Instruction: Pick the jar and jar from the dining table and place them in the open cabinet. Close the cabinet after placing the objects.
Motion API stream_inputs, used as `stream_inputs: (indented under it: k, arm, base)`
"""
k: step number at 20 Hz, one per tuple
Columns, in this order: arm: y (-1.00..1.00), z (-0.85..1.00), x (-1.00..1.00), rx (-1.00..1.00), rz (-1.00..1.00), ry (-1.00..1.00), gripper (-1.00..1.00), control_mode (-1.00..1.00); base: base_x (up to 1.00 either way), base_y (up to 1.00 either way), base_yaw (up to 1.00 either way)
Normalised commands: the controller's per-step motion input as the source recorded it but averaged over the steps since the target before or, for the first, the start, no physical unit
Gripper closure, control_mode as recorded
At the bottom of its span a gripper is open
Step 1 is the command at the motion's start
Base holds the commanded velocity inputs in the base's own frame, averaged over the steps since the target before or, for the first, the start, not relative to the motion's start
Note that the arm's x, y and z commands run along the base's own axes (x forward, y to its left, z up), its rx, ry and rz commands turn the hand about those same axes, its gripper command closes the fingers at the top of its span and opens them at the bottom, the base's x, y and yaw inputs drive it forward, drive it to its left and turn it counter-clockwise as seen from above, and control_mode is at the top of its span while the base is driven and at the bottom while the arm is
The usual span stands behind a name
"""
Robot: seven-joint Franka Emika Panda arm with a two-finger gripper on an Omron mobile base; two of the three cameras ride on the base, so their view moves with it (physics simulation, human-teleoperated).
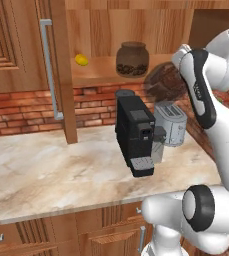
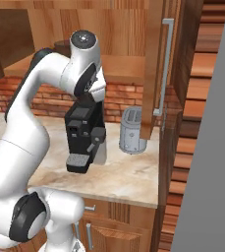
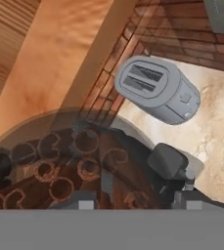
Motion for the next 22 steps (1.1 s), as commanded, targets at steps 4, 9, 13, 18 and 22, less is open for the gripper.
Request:
stream_inputs:
  k: [4,9,13,18,22]
  arm:
    - [-0.23,0.15,0.53,0.07,-0.01,0.03,1.00,-1.00]
    - [-0.05,0.29,0.33,0.00,-0.05,-0.01,1.00,-1.00]
    - [0.00,0.21,0.01,0.00,-0.07,-0.11,1.00,-1.00]
    - [0.00,0.03,0.25,0.00,-0.05,-0.05,1.00,-1.00]
    - [0.00,0.00,0.40,0.00,-0.02,-0.07,1.00,-1.00]
  base:
    - [0.00,0.00,0.00]
    - [0.00,0.00,0.00]
    - [0.00,0.00,0.00]
    - [0.00,0.00,0.00]
    - [0.00,0.00,0.00]
